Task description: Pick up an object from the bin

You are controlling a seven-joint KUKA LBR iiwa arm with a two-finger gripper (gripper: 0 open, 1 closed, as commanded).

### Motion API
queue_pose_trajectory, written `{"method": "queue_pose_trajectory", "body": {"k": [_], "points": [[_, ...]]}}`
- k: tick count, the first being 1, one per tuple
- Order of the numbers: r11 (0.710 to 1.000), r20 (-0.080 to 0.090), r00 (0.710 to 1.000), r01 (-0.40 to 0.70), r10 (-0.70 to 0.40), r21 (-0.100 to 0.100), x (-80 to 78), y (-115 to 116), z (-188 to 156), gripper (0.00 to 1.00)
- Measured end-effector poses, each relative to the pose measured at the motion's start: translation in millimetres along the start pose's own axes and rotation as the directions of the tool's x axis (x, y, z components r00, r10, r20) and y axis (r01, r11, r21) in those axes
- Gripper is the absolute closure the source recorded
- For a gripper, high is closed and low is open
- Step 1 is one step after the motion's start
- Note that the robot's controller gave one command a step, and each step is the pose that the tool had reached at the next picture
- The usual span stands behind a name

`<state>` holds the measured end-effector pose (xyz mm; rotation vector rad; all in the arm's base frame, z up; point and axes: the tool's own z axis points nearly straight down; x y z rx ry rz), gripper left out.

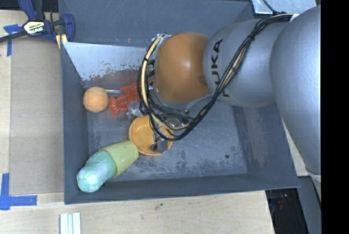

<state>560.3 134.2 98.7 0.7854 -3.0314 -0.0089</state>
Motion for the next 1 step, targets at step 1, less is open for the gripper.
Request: {"method": "queue_pose_trajectory", "body": {"k": [1], "points": [[0.966,0.023,0.966,-0.258,0.258,0.010,1.9,-20.0,27.6,0.00]]}}
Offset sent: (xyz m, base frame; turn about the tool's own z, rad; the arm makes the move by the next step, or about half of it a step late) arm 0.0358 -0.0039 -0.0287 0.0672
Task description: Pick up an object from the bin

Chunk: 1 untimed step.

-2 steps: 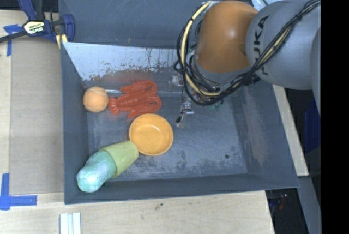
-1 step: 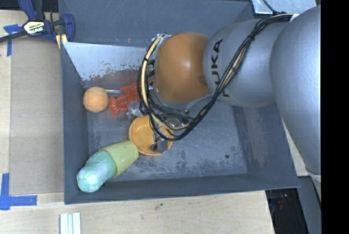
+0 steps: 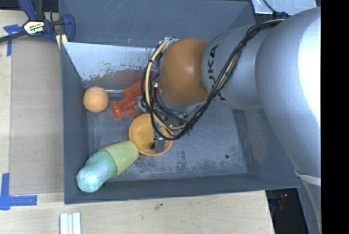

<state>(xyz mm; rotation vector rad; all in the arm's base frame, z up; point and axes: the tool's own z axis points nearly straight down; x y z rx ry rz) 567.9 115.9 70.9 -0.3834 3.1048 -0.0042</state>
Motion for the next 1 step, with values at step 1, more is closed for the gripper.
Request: {"method": "queue_pose_trajectory", "body": {"k": [1], "points": [[0.982,-0.002,0.982,0.191,-0.191,-0.009,-35.4,6.7,-3.5,1.00]]}}
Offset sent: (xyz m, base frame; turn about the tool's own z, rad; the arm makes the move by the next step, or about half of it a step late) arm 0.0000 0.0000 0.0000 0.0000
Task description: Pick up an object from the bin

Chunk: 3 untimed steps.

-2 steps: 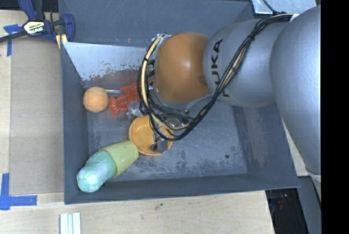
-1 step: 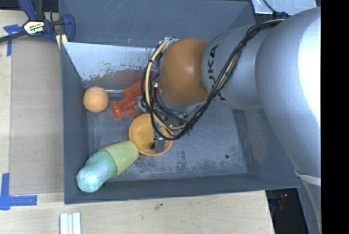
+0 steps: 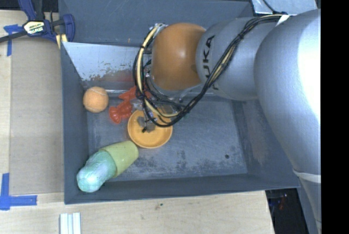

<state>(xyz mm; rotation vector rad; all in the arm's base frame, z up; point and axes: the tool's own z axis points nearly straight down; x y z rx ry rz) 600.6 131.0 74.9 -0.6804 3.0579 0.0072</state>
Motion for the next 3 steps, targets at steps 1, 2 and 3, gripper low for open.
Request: {"method": "queue_pose_trajectory", "body": {"k": [1,2,3], "points": [[1.000,0.000,1.000,0.000,0.000,0.000,0.0,0.0,-0.1,1.00],[1.000,-0.007,1.000,-0.001,0.001,-0.001,2.3,0.5,-17.3,1.00],[1.000,-0.001,1.000,-0.002,0.002,0.000,0.6,0.0,-39.7,1.00]]}}
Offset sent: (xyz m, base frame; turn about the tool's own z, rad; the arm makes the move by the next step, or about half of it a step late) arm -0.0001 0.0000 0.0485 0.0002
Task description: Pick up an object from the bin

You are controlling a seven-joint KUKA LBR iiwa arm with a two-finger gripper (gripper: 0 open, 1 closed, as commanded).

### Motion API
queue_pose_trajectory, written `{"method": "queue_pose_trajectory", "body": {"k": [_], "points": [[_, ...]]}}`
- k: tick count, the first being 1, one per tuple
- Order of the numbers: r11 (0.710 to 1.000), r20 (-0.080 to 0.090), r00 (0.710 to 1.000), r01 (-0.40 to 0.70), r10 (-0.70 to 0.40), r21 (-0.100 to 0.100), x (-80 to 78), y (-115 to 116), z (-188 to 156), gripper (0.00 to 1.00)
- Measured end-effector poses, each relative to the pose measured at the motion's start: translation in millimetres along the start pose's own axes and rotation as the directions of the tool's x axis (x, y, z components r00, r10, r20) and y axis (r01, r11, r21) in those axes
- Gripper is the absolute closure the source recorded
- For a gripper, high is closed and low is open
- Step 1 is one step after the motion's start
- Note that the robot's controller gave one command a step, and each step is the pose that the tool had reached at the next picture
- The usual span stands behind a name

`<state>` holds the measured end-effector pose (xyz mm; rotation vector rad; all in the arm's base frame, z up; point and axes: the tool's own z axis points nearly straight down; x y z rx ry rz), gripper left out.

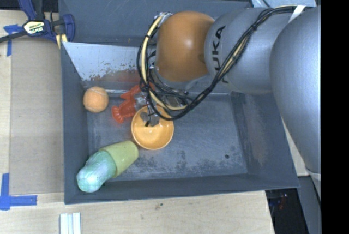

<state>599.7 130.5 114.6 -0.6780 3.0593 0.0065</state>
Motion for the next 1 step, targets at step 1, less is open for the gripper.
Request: {"method": "queue_pose_trajectory", "body": {"k": [1], "points": [[1.000,0.000,1.000,-0.001,0.001,0.000,0.0,0.0,-9.3,1.00]]}}
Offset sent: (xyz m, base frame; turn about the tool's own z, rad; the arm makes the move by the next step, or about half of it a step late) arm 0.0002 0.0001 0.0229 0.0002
